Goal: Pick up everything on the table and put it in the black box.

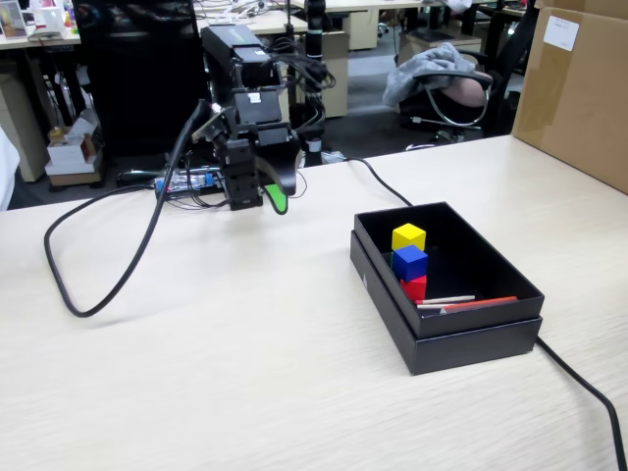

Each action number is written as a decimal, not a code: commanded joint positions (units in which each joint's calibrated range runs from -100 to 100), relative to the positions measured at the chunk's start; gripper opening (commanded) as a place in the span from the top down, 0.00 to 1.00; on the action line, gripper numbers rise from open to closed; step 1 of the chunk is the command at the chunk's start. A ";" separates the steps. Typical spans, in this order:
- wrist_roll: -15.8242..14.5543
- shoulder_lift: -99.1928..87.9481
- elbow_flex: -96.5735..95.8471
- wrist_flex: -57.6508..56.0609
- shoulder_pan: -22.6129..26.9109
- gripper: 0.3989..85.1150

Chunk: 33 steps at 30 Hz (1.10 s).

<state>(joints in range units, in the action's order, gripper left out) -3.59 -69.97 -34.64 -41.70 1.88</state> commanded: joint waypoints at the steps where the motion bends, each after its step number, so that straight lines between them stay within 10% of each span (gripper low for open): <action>1: 0.73 -6.85 -2.89 6.58 -0.20 0.39; 33: 2.00 -23.49 -40.88 32.67 -0.20 0.39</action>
<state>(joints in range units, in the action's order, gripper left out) -1.93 -91.33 -76.54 -12.35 1.68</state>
